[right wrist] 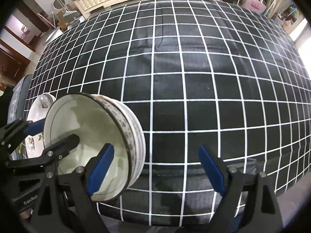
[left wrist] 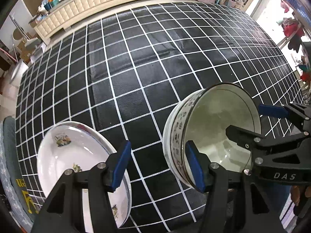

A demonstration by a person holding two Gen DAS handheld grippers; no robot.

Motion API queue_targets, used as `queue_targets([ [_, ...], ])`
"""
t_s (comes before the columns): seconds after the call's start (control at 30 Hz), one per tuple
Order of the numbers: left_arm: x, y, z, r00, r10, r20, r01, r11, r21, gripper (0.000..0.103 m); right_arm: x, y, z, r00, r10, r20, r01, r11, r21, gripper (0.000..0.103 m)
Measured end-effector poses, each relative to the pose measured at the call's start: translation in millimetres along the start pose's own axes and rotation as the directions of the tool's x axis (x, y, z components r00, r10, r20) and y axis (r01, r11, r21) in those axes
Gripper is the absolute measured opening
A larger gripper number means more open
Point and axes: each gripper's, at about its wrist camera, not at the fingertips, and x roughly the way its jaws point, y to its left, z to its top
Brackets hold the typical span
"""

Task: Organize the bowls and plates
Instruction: 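Grasp the rim of the nested bowl stack with both grippers, then lift the nested bowls with both grippers and lower them onto the plate stack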

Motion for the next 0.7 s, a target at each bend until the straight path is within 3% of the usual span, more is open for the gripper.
queue_targets([
  [0.13, 8, 3, 3, 0.999, -0.044, -0.009, 0.044, 0.999, -0.025, 0.056, 5, -11, -2, 0.999, 0.035, 0.017, -0.035, 0.998, 0.058, 0.090],
  [0.3, 13, 1, 1, 0.996, -0.089, -0.005, 0.089, 0.996, 0.001, 0.052, 13, -19, -9, 0.991, 0.131, -0.004, -0.130, 0.987, 0.096, 0.080],
  [0.43, 20, -5, -2, 0.985, -0.170, -0.029, 0.170, 0.986, -0.005, 0.042, 9, -24, -10, 0.977, 0.214, -0.008, -0.212, 0.971, 0.106, 0.058],
  [0.47, 20, -7, -2, 0.987, -0.161, -0.025, 0.160, 0.987, -0.005, 0.042, 10, -25, -11, 0.972, 0.233, -0.013, -0.230, 0.966, 0.116, 0.054],
  [0.6, 20, -8, -5, 0.986, -0.164, -0.029, 0.163, 0.986, -0.020, 0.042, 15, -34, -14, 0.946, 0.323, -0.023, -0.313, 0.930, 0.191, 0.048],
  [0.7, 21, -7, -6, 0.985, -0.168, -0.025, 0.168, 0.986, -0.025, 0.041, 25, -49, -23, 0.905, 0.426, -0.023, -0.405, 0.874, 0.269, 0.048],
])
